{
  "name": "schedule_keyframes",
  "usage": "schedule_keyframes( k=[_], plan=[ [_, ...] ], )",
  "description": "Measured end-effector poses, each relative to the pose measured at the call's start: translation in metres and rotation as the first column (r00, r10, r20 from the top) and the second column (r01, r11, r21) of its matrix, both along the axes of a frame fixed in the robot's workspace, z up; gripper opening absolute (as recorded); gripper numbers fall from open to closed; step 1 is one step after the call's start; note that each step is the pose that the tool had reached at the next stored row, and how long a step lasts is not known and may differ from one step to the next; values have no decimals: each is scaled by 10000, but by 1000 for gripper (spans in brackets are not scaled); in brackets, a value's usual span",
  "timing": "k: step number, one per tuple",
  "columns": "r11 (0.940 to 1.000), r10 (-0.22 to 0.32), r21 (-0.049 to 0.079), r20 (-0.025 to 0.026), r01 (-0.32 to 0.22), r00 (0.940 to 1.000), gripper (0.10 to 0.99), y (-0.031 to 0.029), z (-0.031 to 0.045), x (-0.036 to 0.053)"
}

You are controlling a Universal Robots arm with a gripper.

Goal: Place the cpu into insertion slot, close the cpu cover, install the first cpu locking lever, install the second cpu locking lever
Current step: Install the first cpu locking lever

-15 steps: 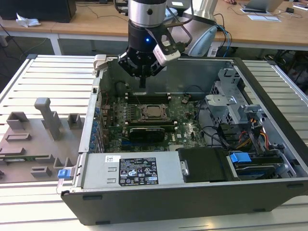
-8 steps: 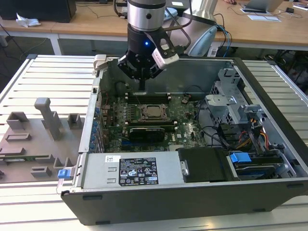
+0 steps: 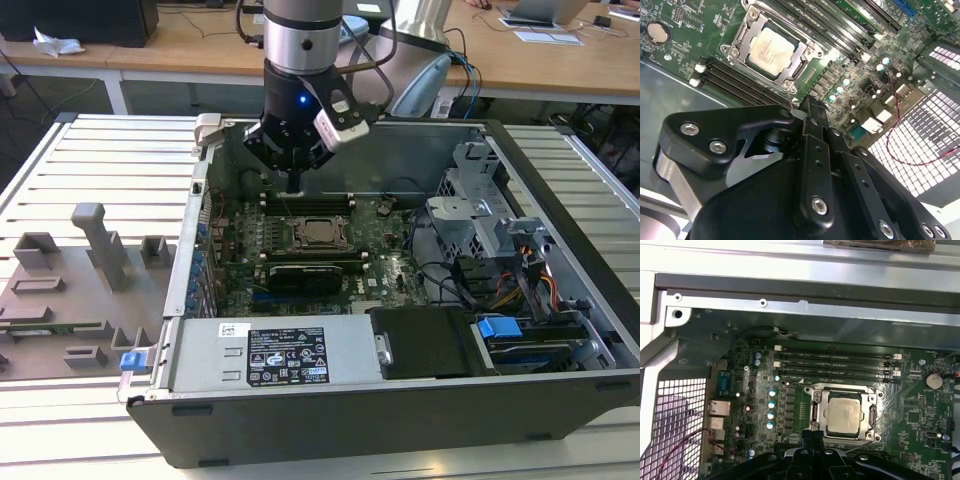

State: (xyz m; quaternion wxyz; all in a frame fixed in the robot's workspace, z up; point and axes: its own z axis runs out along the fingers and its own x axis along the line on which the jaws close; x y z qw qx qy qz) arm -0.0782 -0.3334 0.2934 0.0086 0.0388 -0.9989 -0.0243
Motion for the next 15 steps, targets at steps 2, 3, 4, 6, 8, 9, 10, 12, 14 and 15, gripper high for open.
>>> schedule_keyframes(
  k=[2,3,4,6,8,9,10,12,14,15],
  plan=[
    [10000,0,0,0,0,10000,106,0,-16,-2],
    [10000,0,0,0,0,10000,106,0,-27,-2],
    [10000,0,-1,0,0,10000,106,0,-34,-3],
    [10000,0,0,0,0,10000,106,0,-52,-4],
    [10000,0,-1,-1,0,10000,106,0,-81,-5],
    [10000,0,-1,0,0,10000,106,0,-100,-6],
    [10000,0,-1,0,0,10000,106,0,-115,-7],
    [10000,0,-1,0,0,10000,106,0,-149,-8],
    [10000,-1,0,0,1,10000,106,0,-187,-12],
    [10000,-1,-1,-1,1,10000,106,9,-191,-18]
  ],
)
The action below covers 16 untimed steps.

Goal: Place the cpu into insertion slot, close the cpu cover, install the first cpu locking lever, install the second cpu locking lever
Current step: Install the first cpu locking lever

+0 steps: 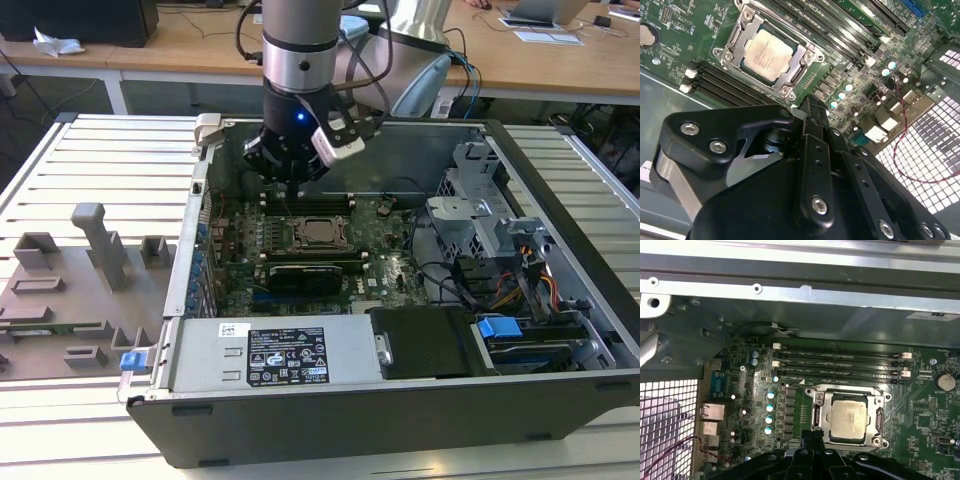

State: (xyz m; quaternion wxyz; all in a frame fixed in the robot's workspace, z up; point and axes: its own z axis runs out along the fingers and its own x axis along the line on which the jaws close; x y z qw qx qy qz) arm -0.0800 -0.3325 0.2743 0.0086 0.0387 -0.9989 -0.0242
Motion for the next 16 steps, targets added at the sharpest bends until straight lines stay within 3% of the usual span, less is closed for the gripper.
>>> schedule_keyframes(
  k=[2,4,16],
  plan=[
    [10000,0,1,1,0,10000,106,14,-5,-20],
    [10000,2,0,-1,-2,10000,106,35,-12,-102],
    [10000,0,1,1,0,10000,106,39,-25,-424]
  ],
)
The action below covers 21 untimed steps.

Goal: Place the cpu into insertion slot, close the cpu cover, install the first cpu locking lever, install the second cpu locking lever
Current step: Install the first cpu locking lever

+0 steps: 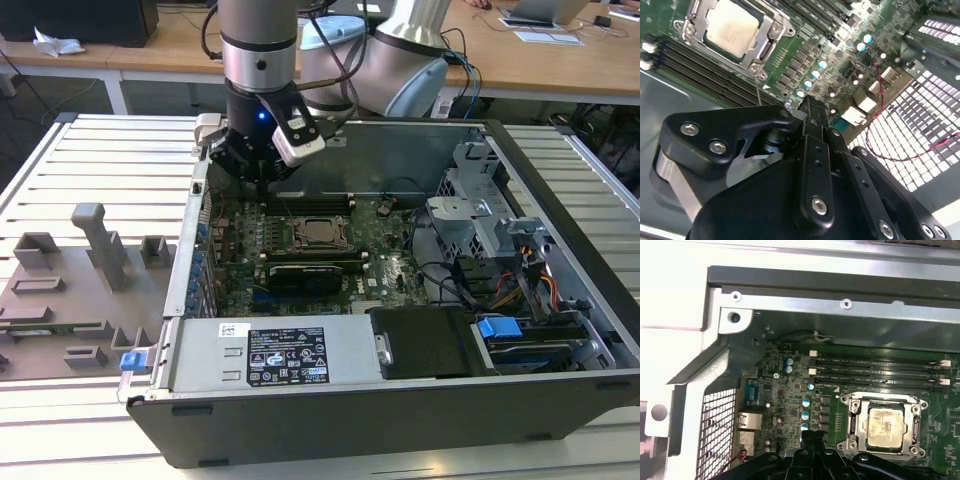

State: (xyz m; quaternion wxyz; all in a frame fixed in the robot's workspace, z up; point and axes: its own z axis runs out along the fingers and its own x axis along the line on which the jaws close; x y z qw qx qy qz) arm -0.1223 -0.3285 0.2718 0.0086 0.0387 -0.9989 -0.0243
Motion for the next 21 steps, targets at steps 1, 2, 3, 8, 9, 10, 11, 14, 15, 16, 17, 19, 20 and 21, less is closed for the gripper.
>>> schedule_keyframes(
  k=[1,2,3,8,9,10,11,14,15,16,17,19,20,21],
  plan=[
    [10000,0,0,0,0,10000,106,0,0,-12],
    [10000,0,0,0,0,10000,106,0,0,-31],
    [10000,1,0,1,-1,10000,106,0,0,-46],
    [10000,3,-5,6,-3,10000,106,2,-5,-143],
    [10000,3,-1,8,-3,10000,106,7,-8,-149],
    [10000,0,0,8,0,10000,106,14,-10,-157],
    [10000,0,0,7,0,10000,106,23,-12,-163],
    [10000,-8,7,13,8,10000,106,87,-29,-167],
    [10000,-3,0,8,3,10000,106,107,-30,-163],
    [10000,-3,1,9,3,10000,106,118,-32,-157],
    [10000,-1,1,8,1,10000,106,128,-37,-130],
    [10000,-2,0,6,2,10000,106,140,-42,-93],
    [10000,-3,0,6,3,10000,106,161,-50,-79],
    [10000,-2,1,7,2,10000,106,173,-55,-78]
  ],
)
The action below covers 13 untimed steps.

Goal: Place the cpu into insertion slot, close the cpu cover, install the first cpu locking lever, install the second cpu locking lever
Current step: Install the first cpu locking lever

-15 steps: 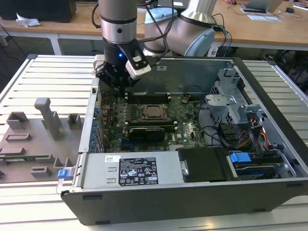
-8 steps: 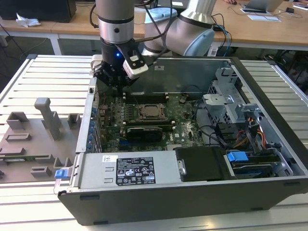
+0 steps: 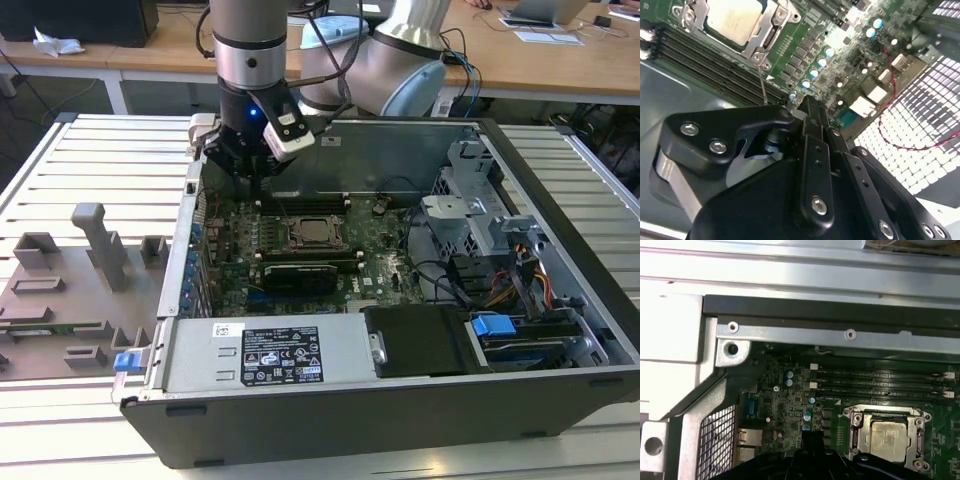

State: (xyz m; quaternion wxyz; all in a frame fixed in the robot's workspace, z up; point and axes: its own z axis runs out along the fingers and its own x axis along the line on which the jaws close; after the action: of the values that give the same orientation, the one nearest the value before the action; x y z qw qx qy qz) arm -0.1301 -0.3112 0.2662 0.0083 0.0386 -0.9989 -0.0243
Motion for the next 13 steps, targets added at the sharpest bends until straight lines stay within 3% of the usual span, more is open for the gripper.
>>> schedule_keyframes(
  k=[1,3,6,13],
  plan=[
    [10000,0,0,0,0,10000,106,15,-5,0],
    [10000,0,-1,-2,0,10000,106,141,-35,53],
    [10000,-1,-1,-8,1,10000,106,153,-48,179],
    [10000,2,-1,-20,-2,10000,106,153,-54,371]
  ],
)
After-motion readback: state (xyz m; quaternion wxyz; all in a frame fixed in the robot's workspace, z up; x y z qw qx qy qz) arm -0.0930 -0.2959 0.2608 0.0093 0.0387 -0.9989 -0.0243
